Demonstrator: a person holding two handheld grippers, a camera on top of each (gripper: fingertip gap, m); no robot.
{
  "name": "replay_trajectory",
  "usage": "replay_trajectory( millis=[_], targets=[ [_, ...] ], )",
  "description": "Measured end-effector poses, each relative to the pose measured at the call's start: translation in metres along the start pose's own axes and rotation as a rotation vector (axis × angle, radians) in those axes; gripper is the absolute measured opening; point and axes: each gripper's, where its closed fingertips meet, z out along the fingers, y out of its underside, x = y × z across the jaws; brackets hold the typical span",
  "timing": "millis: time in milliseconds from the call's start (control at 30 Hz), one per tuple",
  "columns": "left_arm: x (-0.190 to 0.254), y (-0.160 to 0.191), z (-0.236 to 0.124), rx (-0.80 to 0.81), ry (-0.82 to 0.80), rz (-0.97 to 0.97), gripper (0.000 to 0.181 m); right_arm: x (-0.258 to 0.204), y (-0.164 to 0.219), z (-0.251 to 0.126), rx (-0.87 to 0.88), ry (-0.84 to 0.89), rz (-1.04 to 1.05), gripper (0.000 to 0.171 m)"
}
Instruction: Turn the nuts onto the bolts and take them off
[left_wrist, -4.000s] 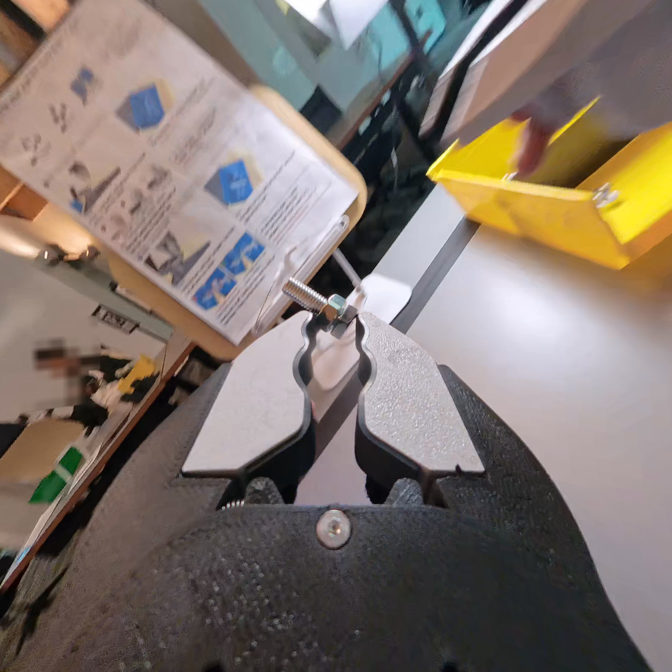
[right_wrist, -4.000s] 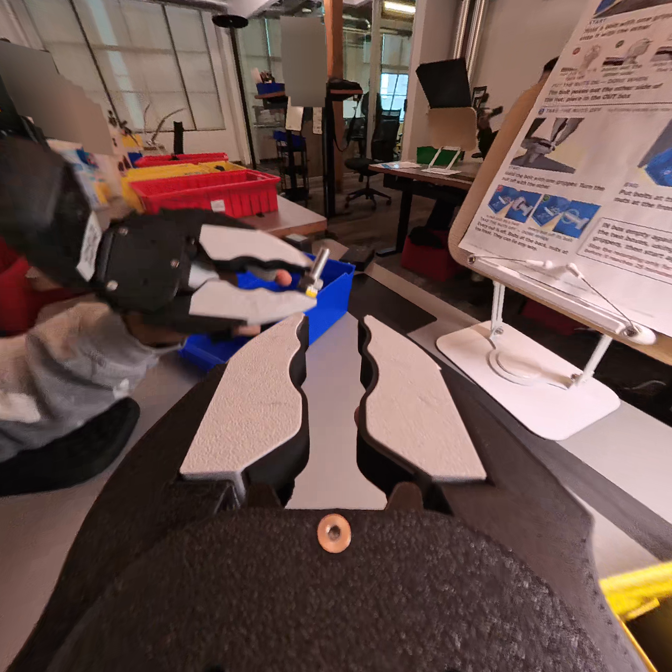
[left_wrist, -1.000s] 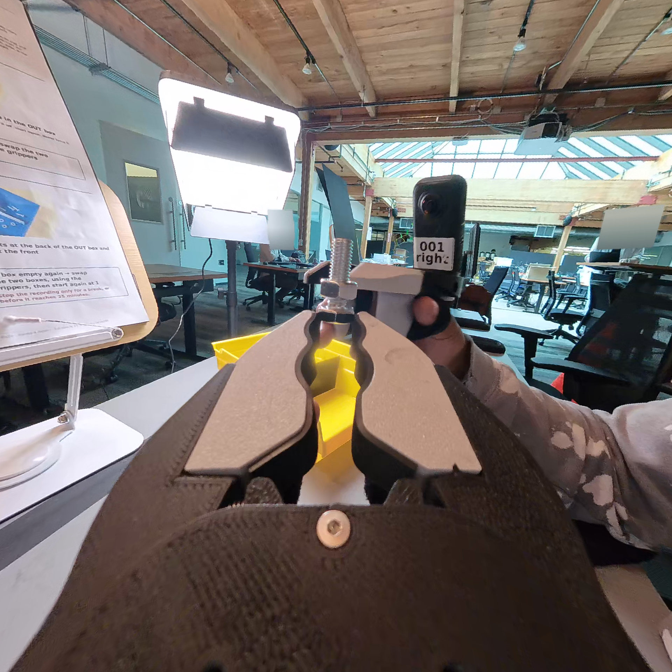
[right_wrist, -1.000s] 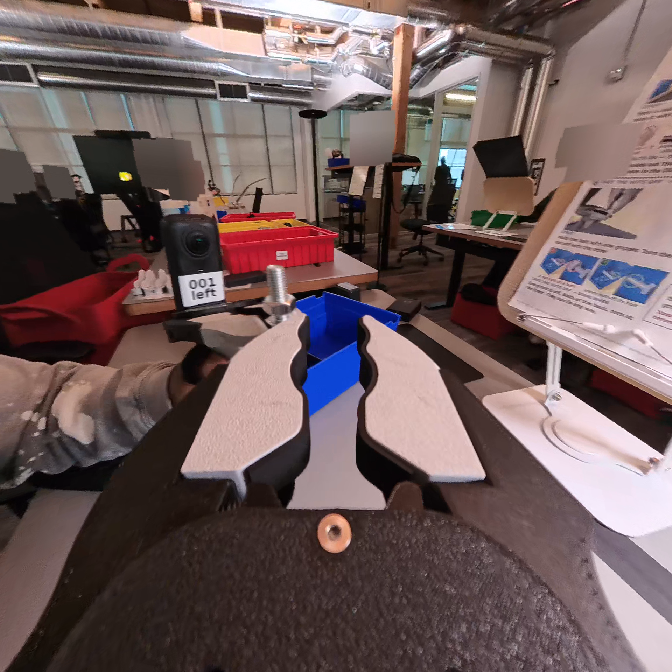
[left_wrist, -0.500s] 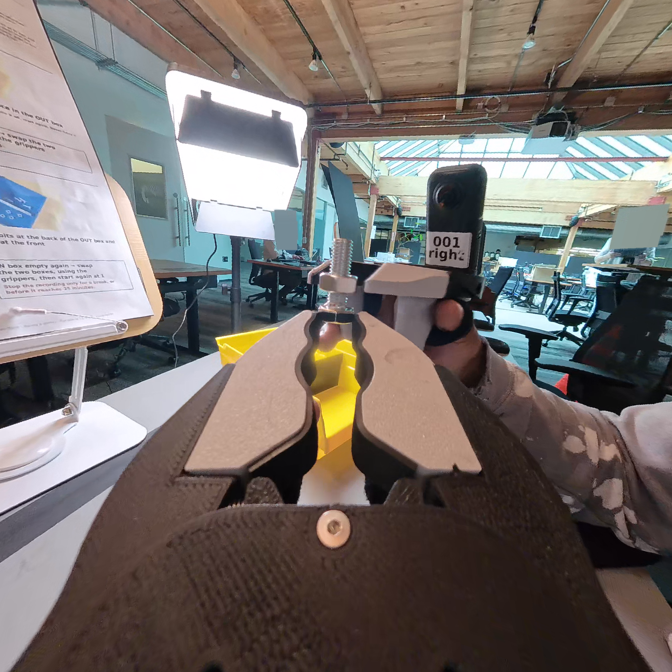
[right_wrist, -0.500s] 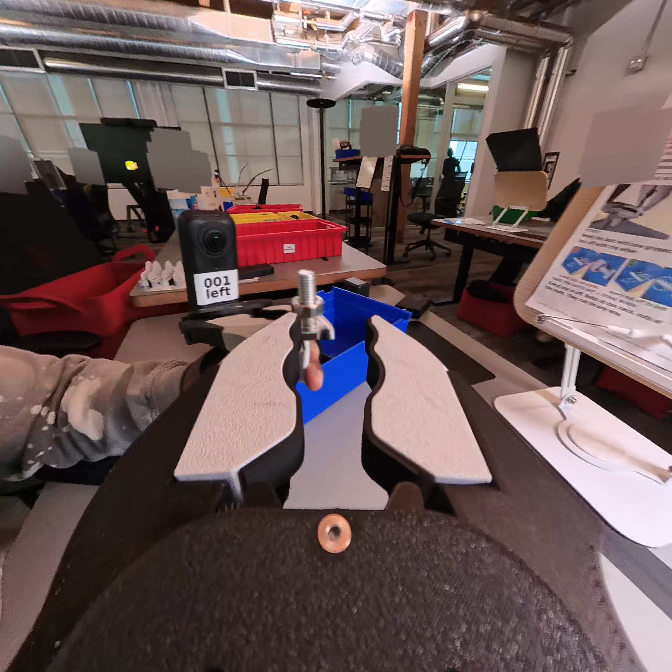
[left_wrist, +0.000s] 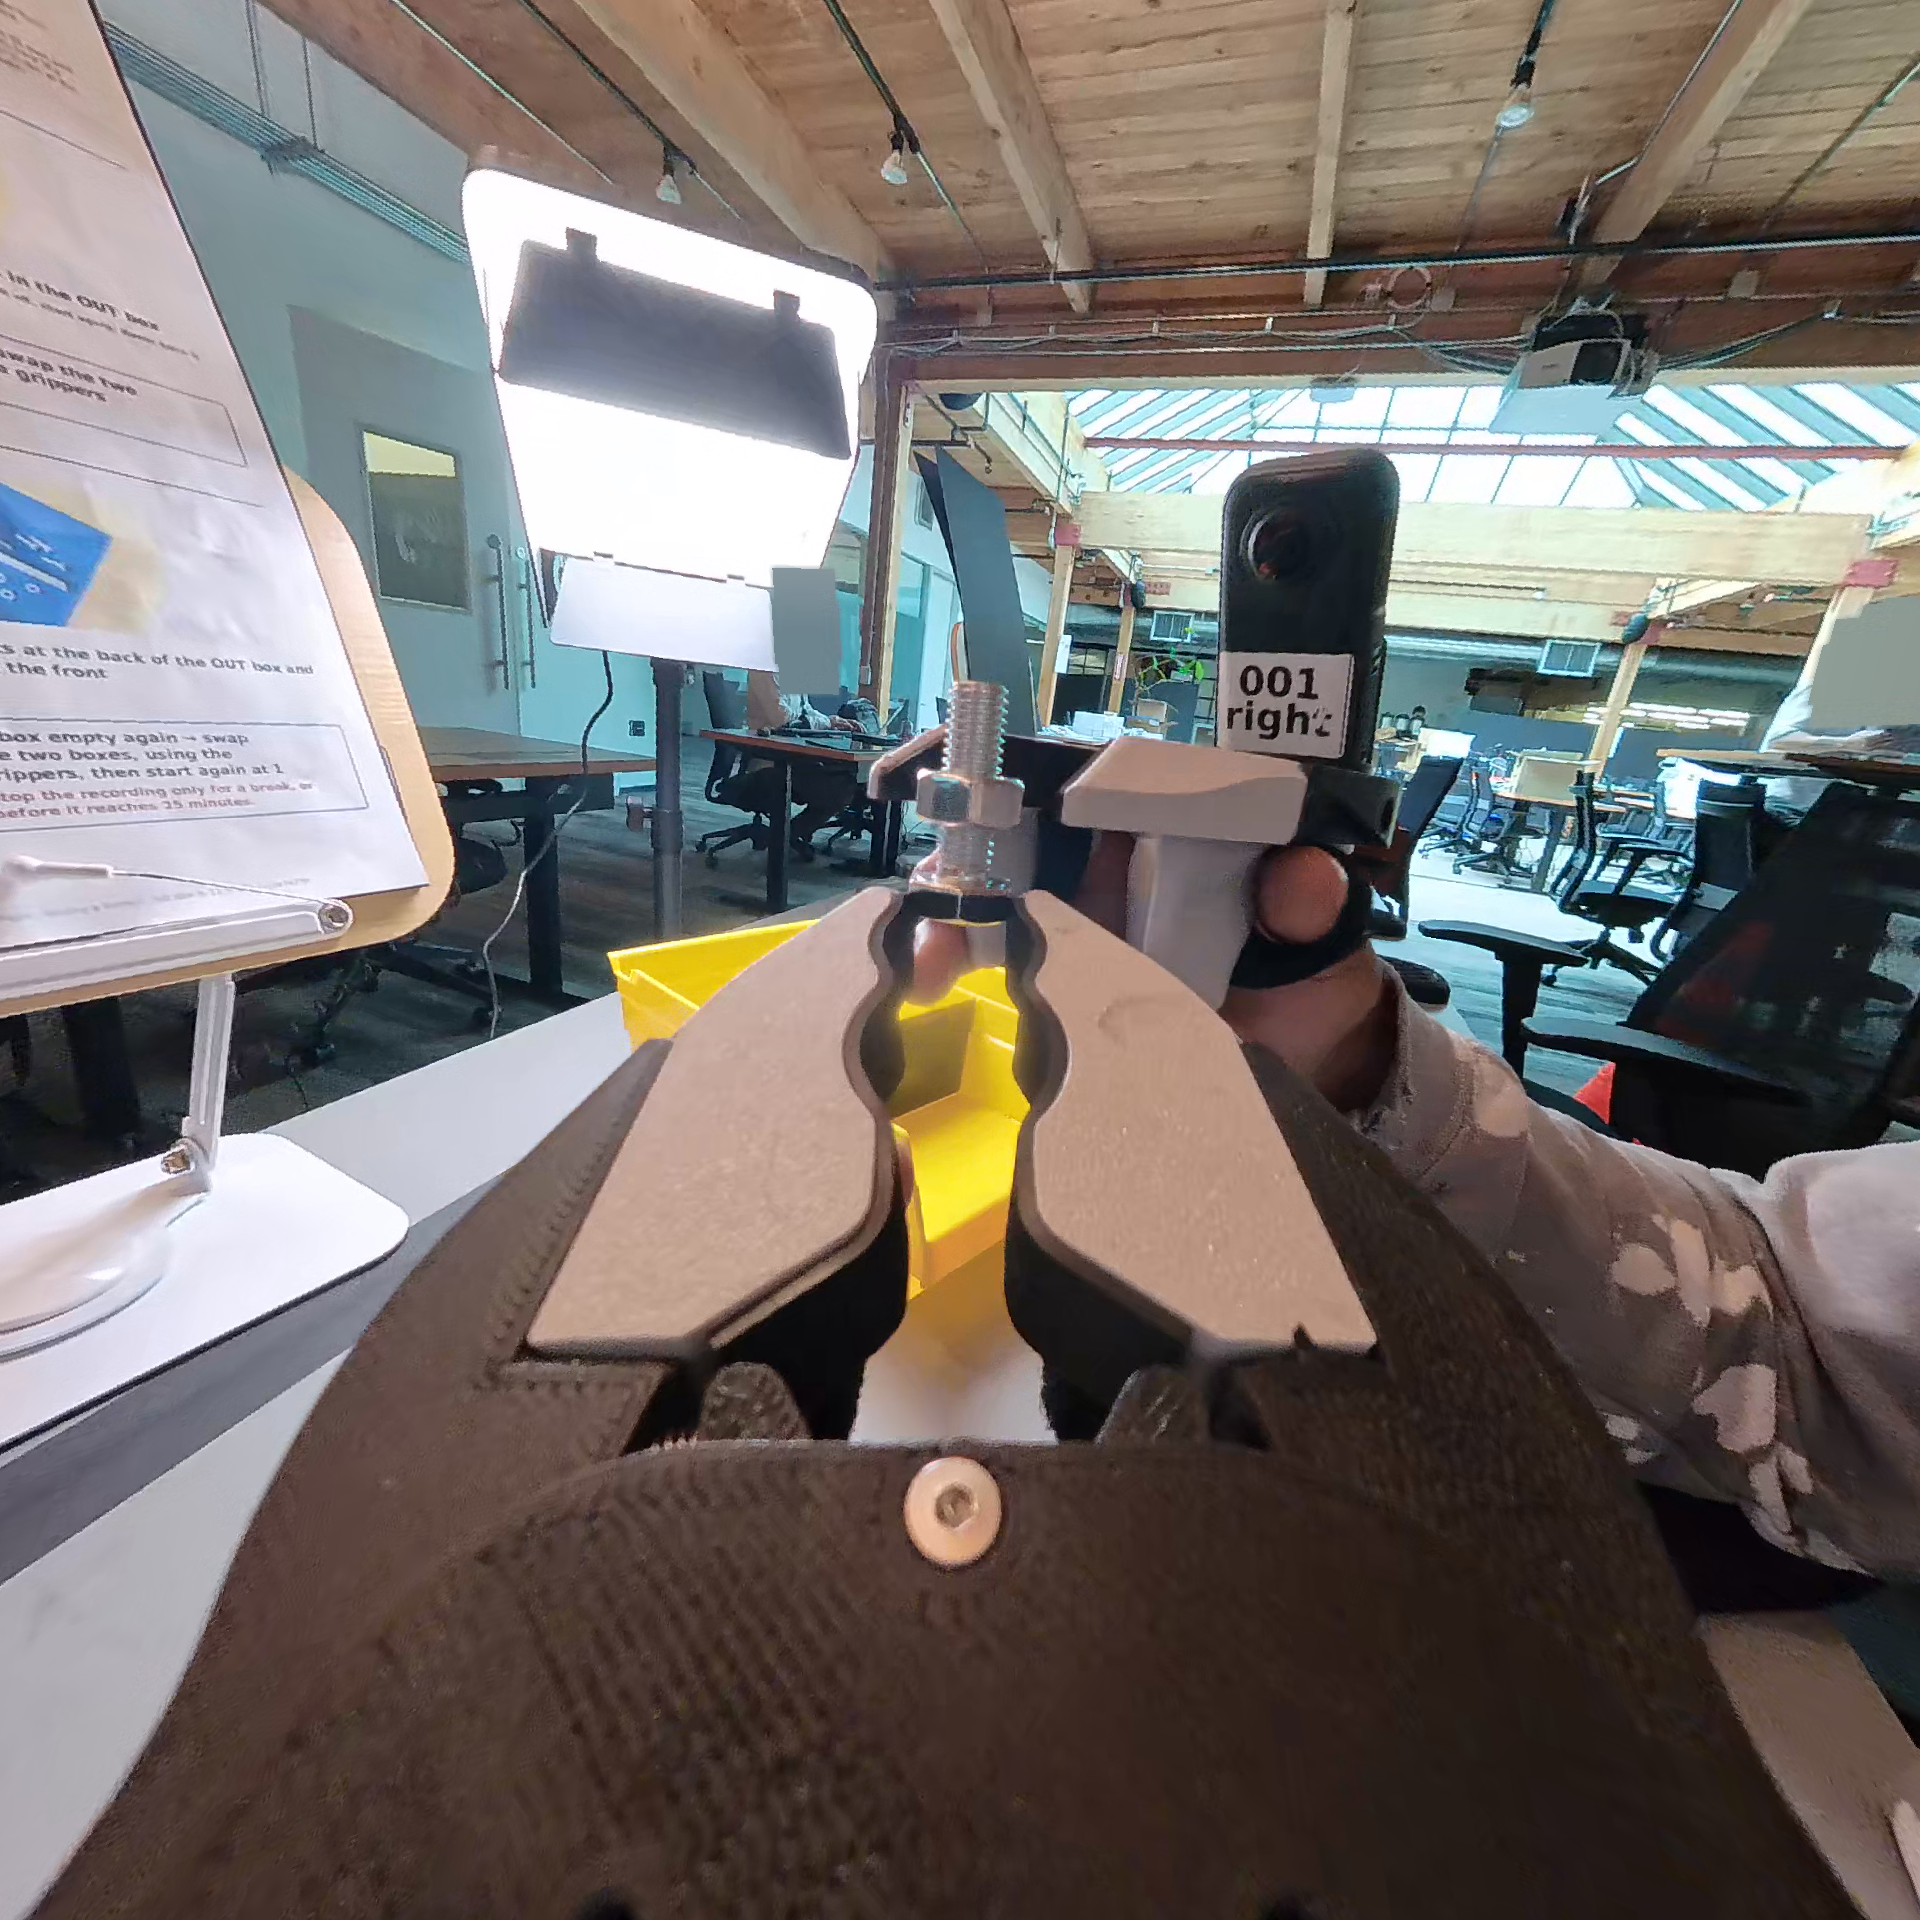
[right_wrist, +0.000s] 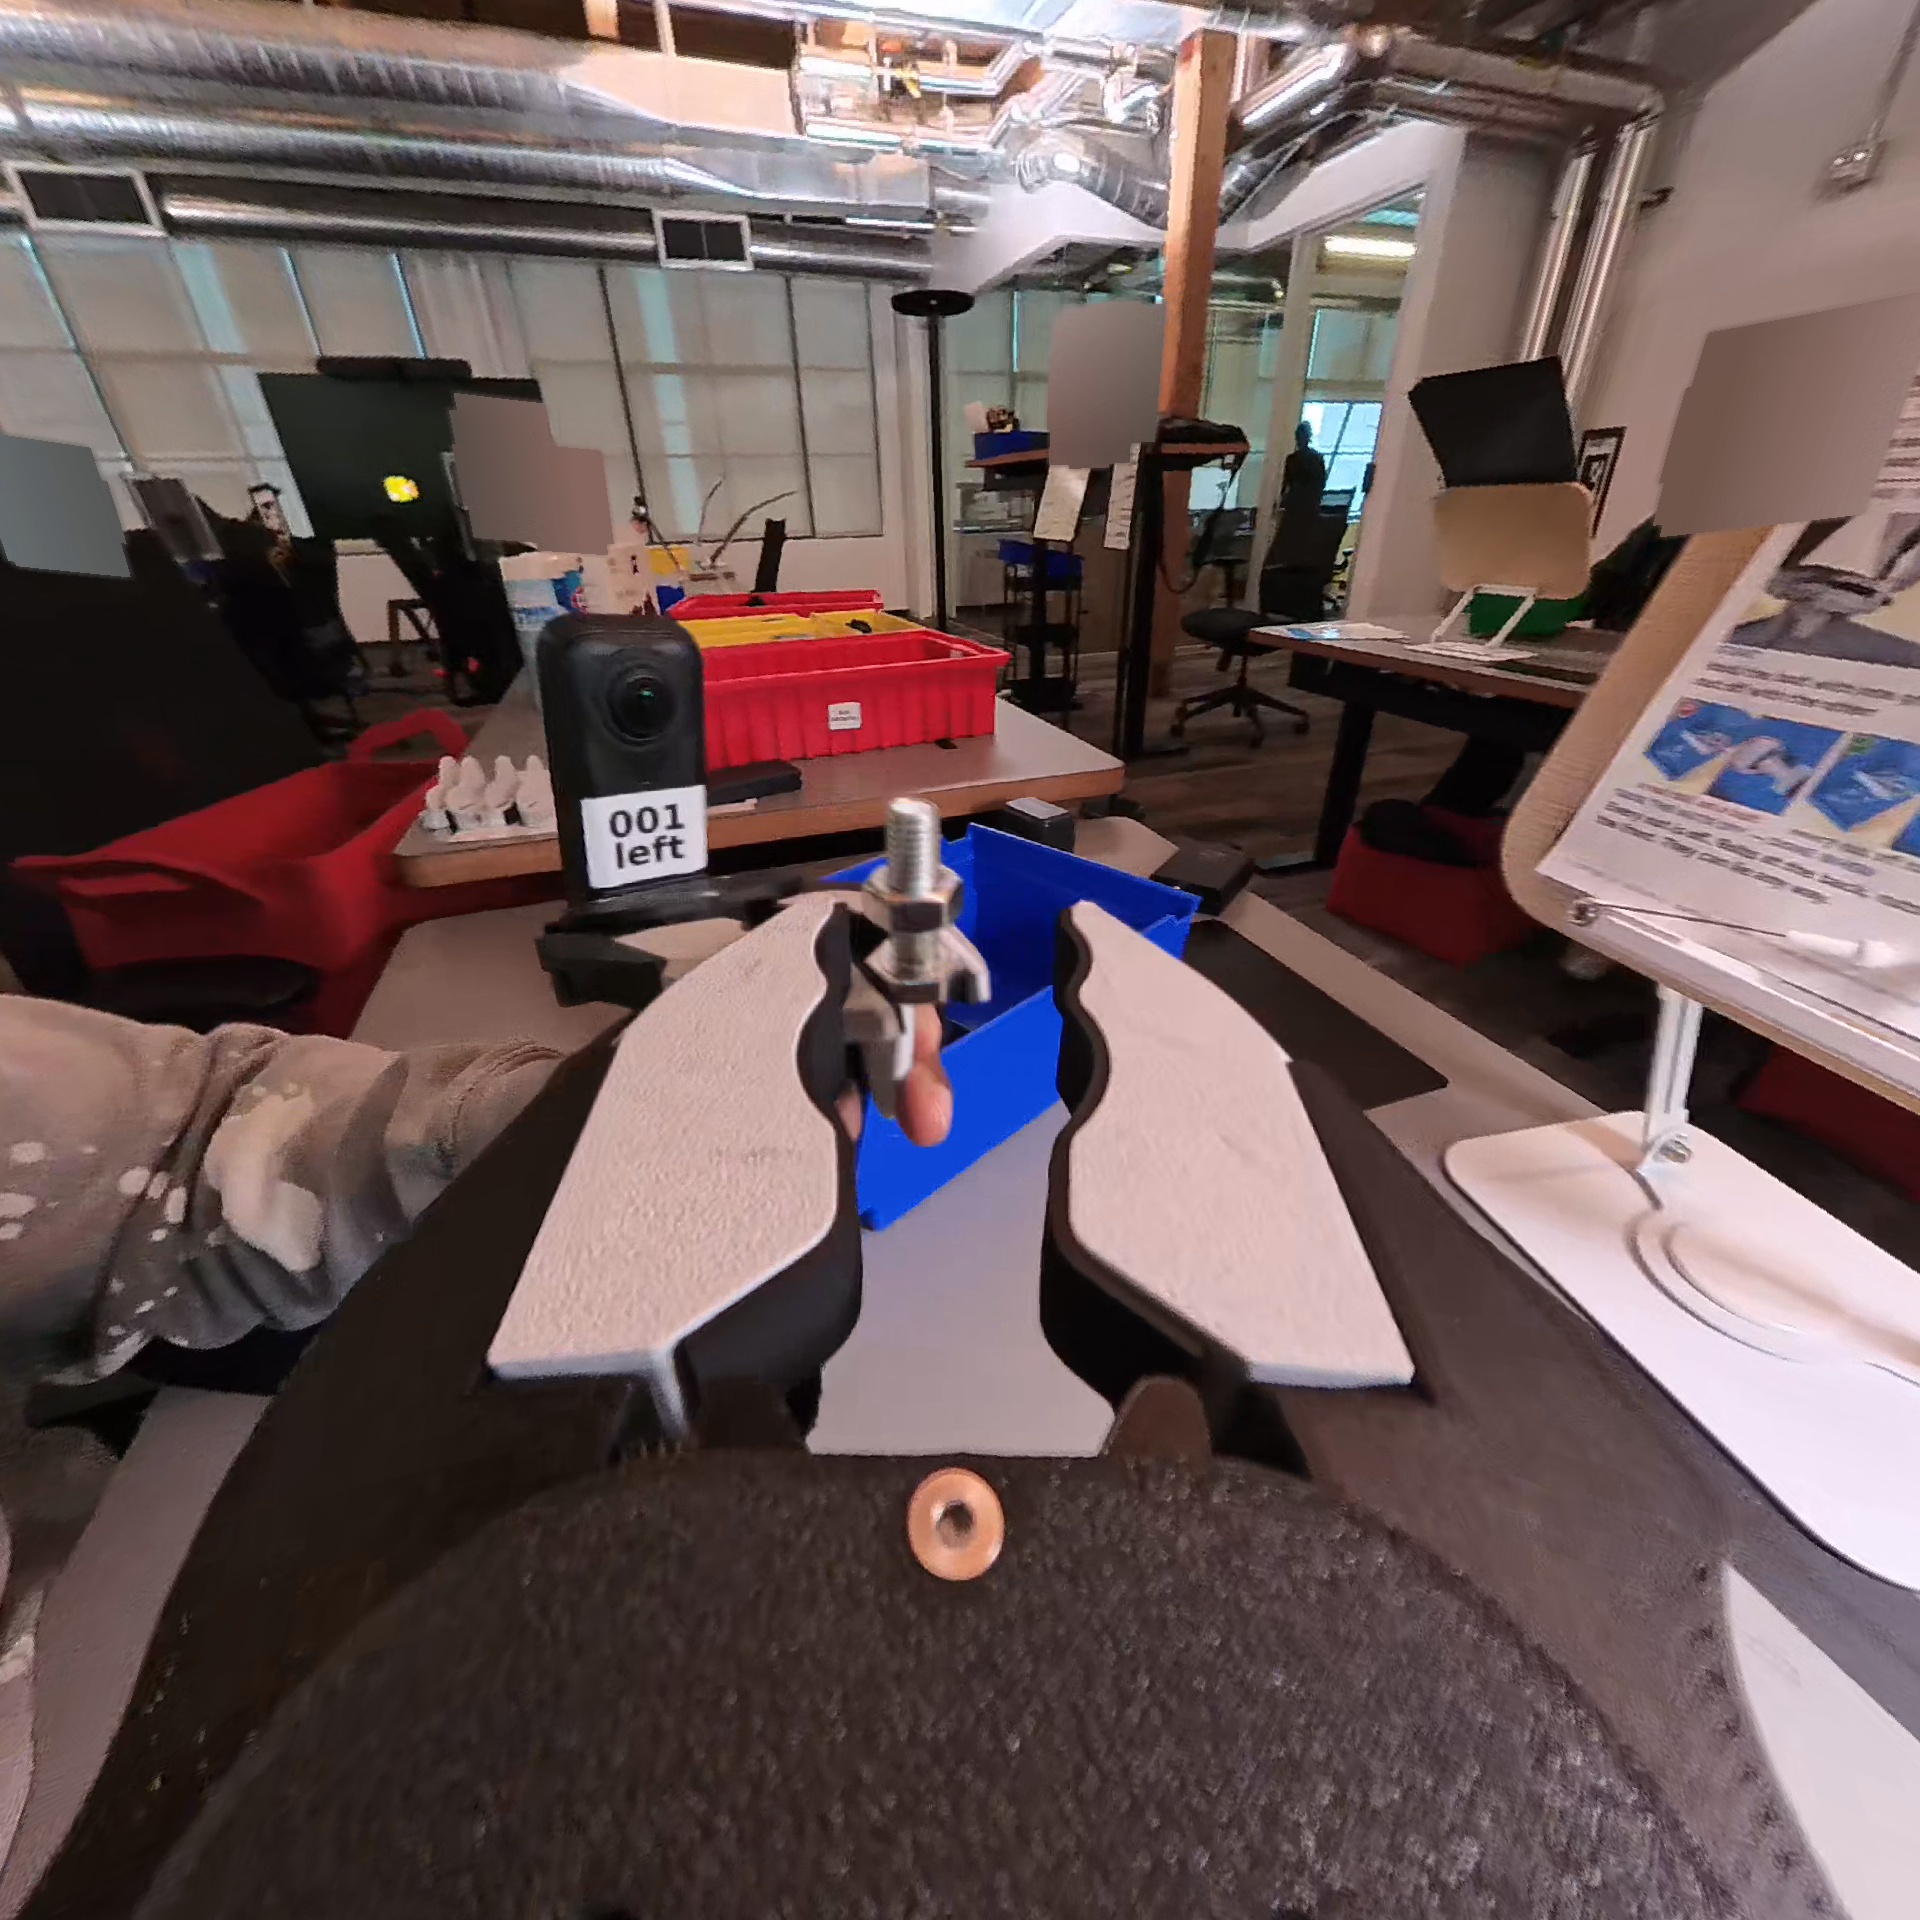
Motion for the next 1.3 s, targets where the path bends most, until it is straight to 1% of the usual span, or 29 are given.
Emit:
replay_trajectory(
  millis=[133,167,200,233,267,333,433,500,567,600,633,667,700,767,867,933,1000,1033,1067,1100,1167,1300],
  targets=[
    [0.0,-0.001,0.0,0.005,-0.009,-0.002,0.018,0.005,0.001,0.0,0.002,0.015,0.013,0.036],
    [0.0,-0.004,-0.002,0.022,0.009,-0.014,0.018,0.016,0.001,-0.005,0.005,0.066,0.029,0.019],
    [-0.001,-0.005,-0.003,0.02,0.003,-0.017,0.018,0.026,-0.001,-0.01,0.02,0.112,0.011,0.019],
    [-0.002,-0.007,-0.003,0.019,-0.002,-0.005,0.018,0.029,-0.002,-0.014,0.023,0.117,0.004,0.02],
    [-0.002,-0.007,-0.003,0.018,-0.006,0.003,0.018,0.028,-0.004,-0.016,0.019,0.103,0.013,0.025],
    [-0.001,-0.005,-0.002,0.012,-0.002,-0.003,0.018,0.018,-0.007,-0.013,0.026,0.067,0.005,0.031],
    [0.0,0.002,0.001,-0.005,-0.001,-0.004,0.018,0.0,-0.003,-0.001,0.003,0.022,-0.015,0.036],
    [0.002,0.003,0.001,-0.007,0.003,0.004,0.018,-0.002,-0.001,0.003,0.003,0.023,-0.01,0.035],
    [-0.001,0.001,0.0,0.001,-0.009,-0.006,0.018,0.006,-0.001,-0.001,0.006,0.04,0.004,0.036],
    [0.0,-0.002,-0.002,0.019,0.01,-0.018,0.018,0.017,-0.002,-0.006,0.004,0.091,0.015,0.018],
    [-0.001,-0.004,-0.003,0.019,0.003,-0.02,0.018,0.028,-0.002,-0.011,0.012,0.142,-0.009,0.02],
    [-0.002,-0.005,-0.003,0.018,-0.002,-0.008,0.018,0.033,-0.003,-0.016,0.011,0.153,-0.019,0.021],
    [-0.002,-0.006,-0.003,0.018,-0.006,-0.001,0.018,0.033,-0.004,-0.017,0.01,0.142,-0.007,0.026],
    [-0.002,-0.004,-0.002,0.013,-0.005,-0.008,0.018,0.023,-0.009,-0.015,0.029,0.098,0.003,0.031],
    [-0.001,0.001,0.0,0.002,-0.002,-0.012,0.018,0.004,-0.005,-0.003,0.014,0.044,-0.014,0.034],
    [0.002,0.002,0.001,-0.004,0.004,-0.002,0.018,-0.001,-0.003,0.001,0.011,0.031,-0.006,0.034],
    [0.001,0.002,0.001,-0.004,0.0,-0.003,0.018,0.004,-0.002,0.0,0.014,0.039,0.001,0.037],
    [-0.001,0.001,0.0,0.009,-0.001,-0.018,0.018,0.008,-0.002,-0.002,0.014,0.041,0.013,0.036],
    [-0.001,-0.003,-0.002,0.027,0.012,-0.03,0.017,0.017,-0.004,-0.006,0.02,0.09,0.02,0.021],
    [-0.002,-0.004,-0.003,0.023,0.006,-0.027,0.018,0.025,-0.006,-0.011,0.038,0.128,0.002,0.021],
    [-0.002,-0.006,-0.003,0.025,0.0,-0.011,0.018,0.026,-0.008,-0.015,0.033,0.112,0.009,0.028],
    [0.0,0.0,0.0,0.014,0.008,-0.018,0.018,0.004,-0.008,-0.004,0.03,0.046,-0.008,0.033]
  ],
)
